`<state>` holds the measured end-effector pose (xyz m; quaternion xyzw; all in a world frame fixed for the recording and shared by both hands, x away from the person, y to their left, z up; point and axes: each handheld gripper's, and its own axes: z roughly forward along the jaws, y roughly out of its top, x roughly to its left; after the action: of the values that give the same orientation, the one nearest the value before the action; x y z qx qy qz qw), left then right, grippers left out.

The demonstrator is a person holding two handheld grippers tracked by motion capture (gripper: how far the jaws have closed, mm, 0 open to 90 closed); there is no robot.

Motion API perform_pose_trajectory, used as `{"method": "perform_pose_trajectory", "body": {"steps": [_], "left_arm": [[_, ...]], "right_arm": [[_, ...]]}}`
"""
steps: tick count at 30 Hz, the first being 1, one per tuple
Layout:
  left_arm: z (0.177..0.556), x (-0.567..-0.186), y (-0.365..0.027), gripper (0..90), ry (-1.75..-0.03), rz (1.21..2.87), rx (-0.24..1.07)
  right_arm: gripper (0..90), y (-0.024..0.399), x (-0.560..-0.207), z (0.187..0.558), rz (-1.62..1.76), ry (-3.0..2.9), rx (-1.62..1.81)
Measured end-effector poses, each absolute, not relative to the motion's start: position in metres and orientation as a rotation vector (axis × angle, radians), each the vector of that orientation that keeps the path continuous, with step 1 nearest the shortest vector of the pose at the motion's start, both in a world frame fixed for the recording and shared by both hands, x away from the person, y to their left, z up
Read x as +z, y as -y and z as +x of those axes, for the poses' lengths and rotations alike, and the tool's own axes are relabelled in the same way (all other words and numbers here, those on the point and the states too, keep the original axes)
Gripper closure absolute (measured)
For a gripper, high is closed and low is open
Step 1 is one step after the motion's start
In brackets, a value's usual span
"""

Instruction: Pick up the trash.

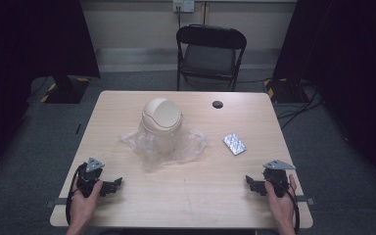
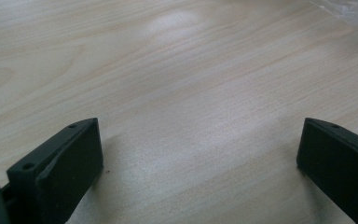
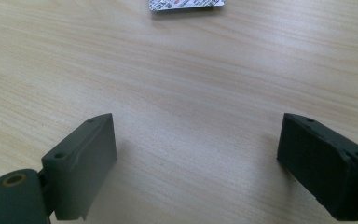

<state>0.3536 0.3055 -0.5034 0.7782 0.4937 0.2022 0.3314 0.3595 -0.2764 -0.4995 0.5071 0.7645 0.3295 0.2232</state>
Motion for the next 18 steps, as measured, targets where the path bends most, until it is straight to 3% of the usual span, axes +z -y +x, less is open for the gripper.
{"method": "perform_pose_trajectory", "body": {"steps": [18], "left_arm": [[0.354, -0.503, -0.306, 0.0, -1.291, 2.034, 0.530]], "right_arm": [[15.1, 0.275, -0.489, 0.358, 1.413, -2.099, 0.960]]}}
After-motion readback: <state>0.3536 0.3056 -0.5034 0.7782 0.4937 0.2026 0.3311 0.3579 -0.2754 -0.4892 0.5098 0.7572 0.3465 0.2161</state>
